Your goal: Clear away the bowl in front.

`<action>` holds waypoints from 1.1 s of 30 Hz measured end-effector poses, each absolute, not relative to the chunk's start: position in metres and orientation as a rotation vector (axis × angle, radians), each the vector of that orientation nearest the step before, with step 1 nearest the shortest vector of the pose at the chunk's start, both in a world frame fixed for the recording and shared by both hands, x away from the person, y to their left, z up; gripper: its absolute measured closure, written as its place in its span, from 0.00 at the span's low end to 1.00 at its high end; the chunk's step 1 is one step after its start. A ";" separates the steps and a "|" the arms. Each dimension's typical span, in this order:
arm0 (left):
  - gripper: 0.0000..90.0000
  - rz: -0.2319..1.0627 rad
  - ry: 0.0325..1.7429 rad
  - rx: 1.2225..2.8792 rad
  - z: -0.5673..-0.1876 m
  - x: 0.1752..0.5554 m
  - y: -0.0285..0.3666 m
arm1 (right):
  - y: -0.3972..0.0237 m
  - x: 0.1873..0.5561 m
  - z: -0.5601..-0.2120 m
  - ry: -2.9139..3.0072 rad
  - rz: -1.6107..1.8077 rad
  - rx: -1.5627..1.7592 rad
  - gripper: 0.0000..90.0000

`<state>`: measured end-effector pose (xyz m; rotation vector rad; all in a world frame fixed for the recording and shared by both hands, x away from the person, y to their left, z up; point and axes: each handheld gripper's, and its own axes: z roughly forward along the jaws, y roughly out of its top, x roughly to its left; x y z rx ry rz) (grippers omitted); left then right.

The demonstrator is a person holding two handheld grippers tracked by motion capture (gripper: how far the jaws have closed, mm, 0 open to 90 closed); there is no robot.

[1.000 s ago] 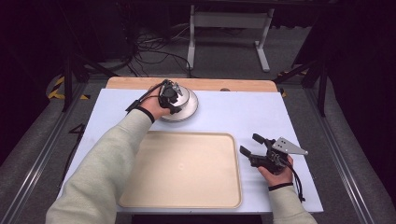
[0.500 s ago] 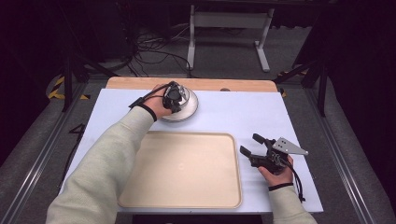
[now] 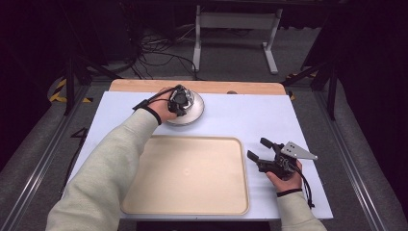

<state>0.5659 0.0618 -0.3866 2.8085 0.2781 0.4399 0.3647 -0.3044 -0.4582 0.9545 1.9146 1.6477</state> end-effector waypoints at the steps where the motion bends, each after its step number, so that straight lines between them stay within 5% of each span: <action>1: 0.93 0.440 0.278 2.808 -0.387 0.566 0.062 | -0.304 0.365 -0.458 1.915 1.648 0.955 0.22; 33: 0.93 0.401 0.219 2.828 -0.317 0.520 0.074 | -0.304 0.365 -0.458 1.917 1.645 0.948 0.22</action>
